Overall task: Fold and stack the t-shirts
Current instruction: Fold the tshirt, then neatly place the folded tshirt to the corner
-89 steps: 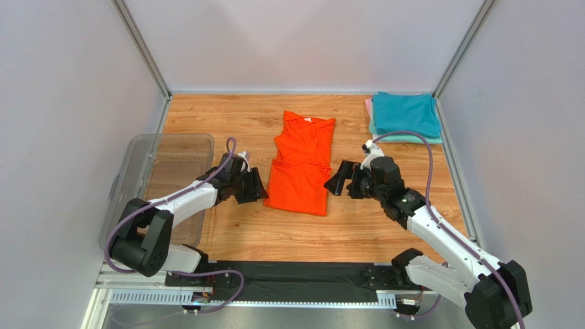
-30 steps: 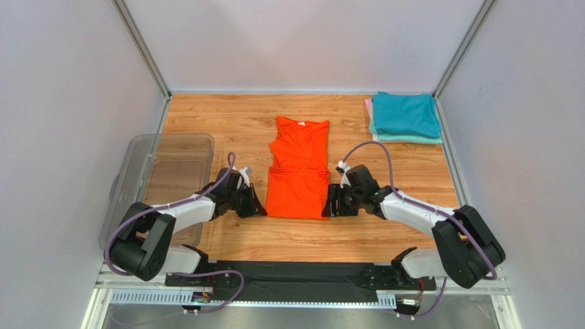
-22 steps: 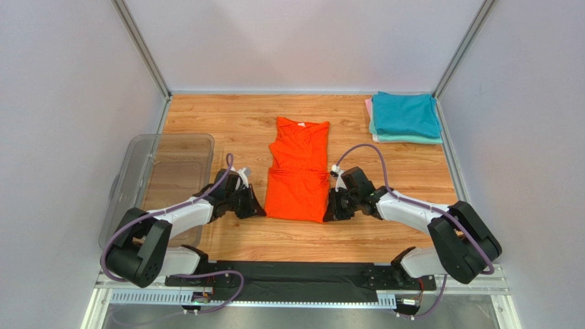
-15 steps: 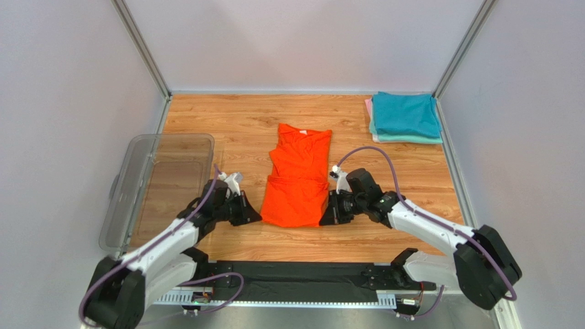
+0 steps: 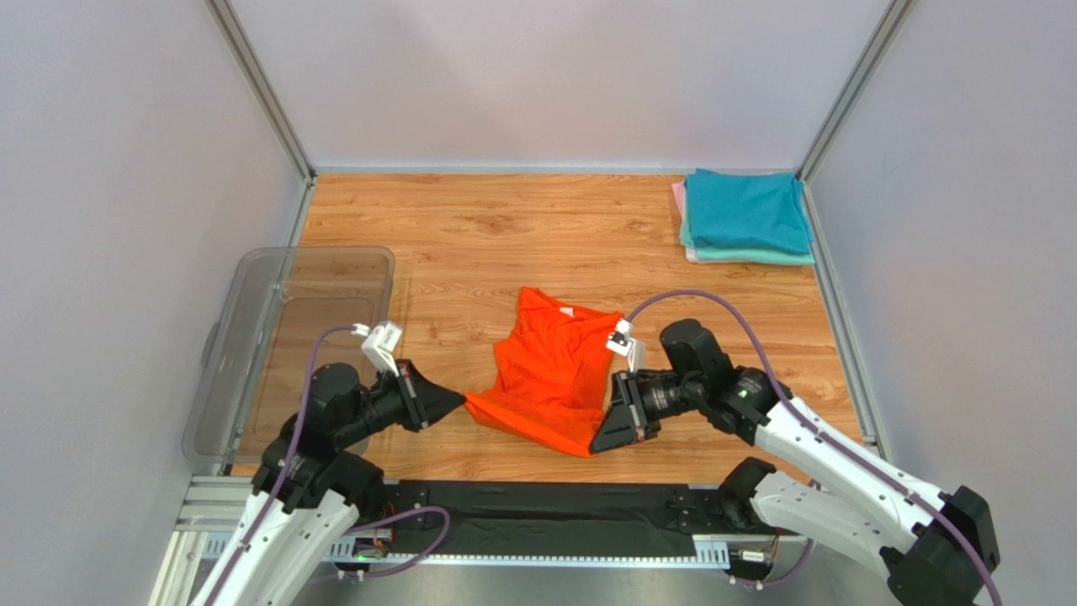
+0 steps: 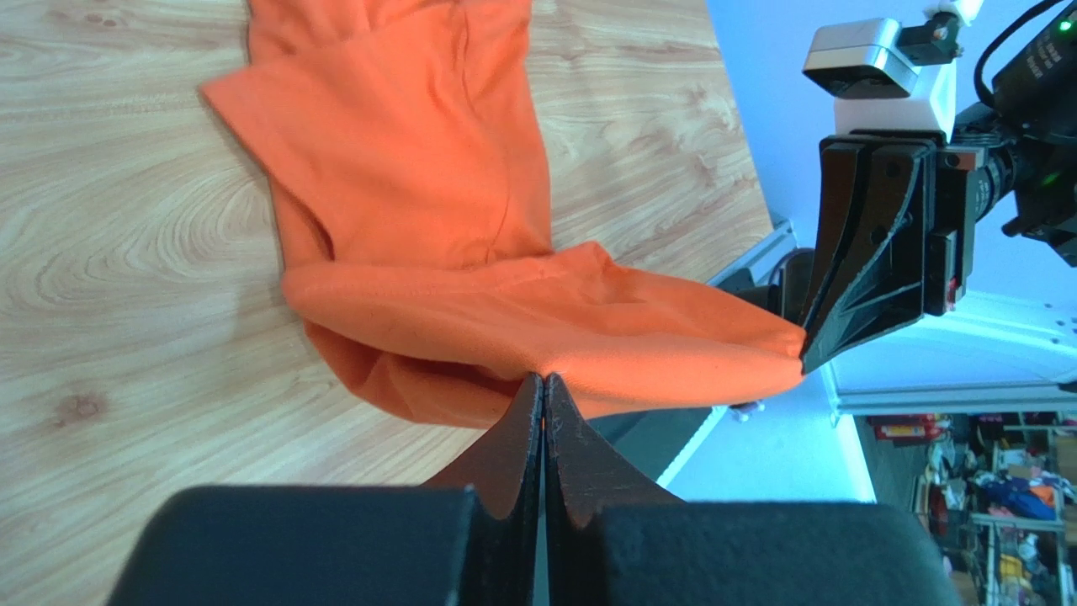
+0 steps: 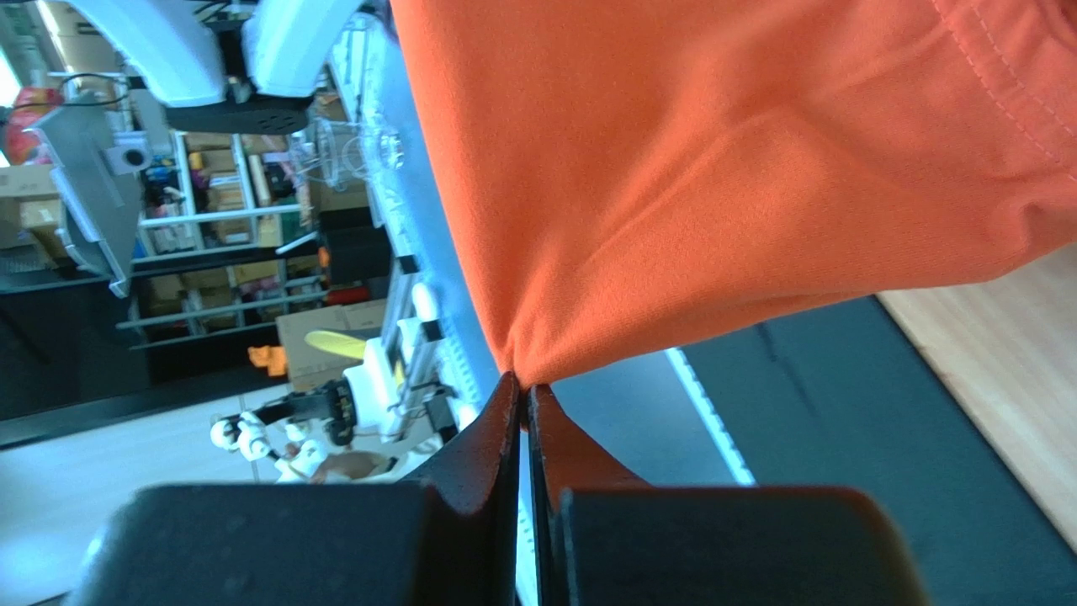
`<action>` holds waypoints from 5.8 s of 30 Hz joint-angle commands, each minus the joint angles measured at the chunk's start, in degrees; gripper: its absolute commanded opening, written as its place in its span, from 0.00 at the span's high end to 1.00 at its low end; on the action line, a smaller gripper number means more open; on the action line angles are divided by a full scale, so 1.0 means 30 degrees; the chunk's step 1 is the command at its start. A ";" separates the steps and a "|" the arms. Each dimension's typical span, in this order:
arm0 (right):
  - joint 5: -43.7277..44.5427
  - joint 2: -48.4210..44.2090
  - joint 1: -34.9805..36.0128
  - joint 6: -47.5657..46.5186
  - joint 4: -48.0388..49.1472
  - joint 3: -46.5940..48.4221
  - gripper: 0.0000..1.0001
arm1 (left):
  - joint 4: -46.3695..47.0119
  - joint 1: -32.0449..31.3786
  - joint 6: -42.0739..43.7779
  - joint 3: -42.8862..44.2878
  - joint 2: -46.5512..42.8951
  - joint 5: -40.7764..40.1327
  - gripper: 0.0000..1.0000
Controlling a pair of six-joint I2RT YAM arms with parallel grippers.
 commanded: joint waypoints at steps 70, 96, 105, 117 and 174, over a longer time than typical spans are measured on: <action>0.2071 1.2507 -1.0886 -0.2695 0.4625 0.4874 0.99 | 1.0007 0.0808 0.3384 1.0624 2.5196 -0.3265 1.00; 0.3799 1.0402 -0.8137 -0.3870 0.2919 0.6049 0.00 | 1.1296 -0.0567 0.3385 0.9484 2.3557 -0.0956 0.00; 0.3038 1.3532 -0.7284 -0.3046 0.5241 0.6778 0.00 | 1.5484 -0.0568 0.2359 1.0214 2.7891 0.0543 0.00; 0.4150 1.7782 -0.7459 -0.4277 0.4509 0.8478 0.00 | 1.5397 -0.0480 0.2827 1.1155 3.0970 -0.0276 0.00; 1.4223 1.2827 -0.4094 -0.2140 0.1403 0.6075 0.14 | -0.3353 -0.1242 -0.0337 0.1222 0.0736 -1.0179 0.00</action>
